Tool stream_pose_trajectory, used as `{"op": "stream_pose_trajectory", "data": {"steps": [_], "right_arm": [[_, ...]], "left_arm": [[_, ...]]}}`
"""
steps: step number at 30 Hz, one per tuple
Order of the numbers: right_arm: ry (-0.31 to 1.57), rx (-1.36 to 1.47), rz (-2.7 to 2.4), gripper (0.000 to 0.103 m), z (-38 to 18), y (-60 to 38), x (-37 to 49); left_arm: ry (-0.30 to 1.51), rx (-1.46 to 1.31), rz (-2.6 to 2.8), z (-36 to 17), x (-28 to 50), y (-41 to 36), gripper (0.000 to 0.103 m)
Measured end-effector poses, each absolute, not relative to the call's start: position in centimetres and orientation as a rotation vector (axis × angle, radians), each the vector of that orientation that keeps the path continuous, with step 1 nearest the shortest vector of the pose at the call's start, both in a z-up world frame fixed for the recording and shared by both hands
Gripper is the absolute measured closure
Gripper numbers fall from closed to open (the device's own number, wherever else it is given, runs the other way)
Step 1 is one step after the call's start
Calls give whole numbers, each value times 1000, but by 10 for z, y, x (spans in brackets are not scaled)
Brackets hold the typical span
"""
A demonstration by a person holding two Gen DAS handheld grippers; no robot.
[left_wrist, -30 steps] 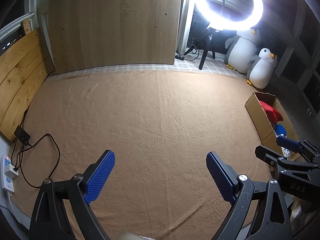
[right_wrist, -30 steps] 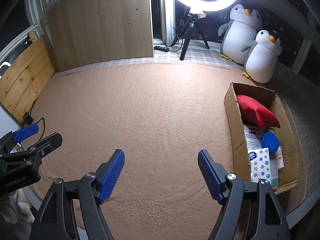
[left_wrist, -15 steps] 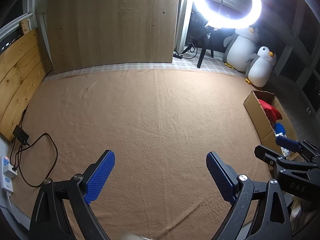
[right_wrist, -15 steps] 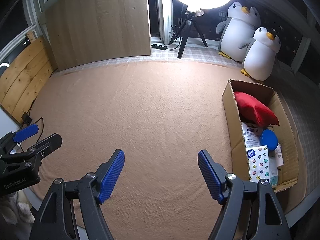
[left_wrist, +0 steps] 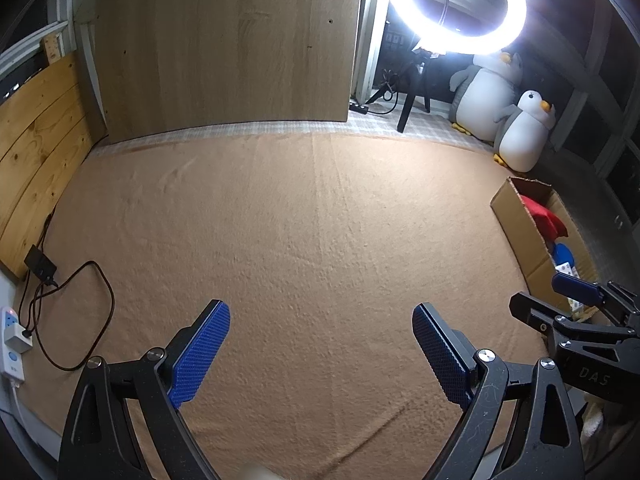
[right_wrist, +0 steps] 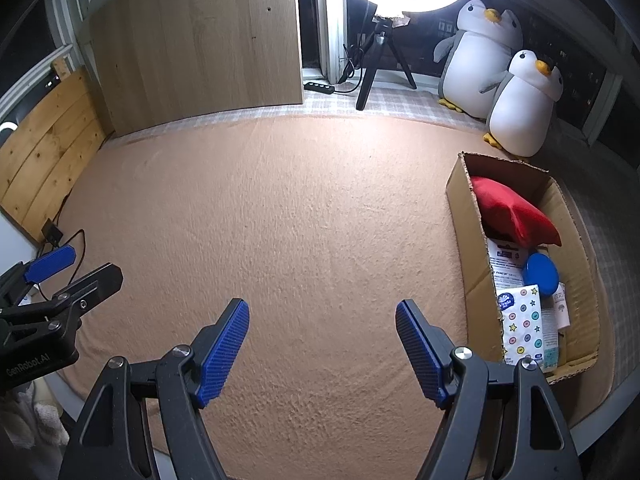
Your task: Organize objects
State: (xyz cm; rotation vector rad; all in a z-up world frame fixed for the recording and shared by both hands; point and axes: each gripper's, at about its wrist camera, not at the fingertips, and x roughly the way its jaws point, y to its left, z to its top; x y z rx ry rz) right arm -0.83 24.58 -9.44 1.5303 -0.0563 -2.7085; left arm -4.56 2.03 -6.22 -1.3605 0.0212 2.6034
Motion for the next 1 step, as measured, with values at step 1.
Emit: {"op": "stream_pose_trajectory", "data": {"steps": [1], "right_arm": [[-55, 1532, -2708, 31, -96, 245, -9]], "left_arm": [[22, -1368, 2603, -64, -46, 20, 8]]}}
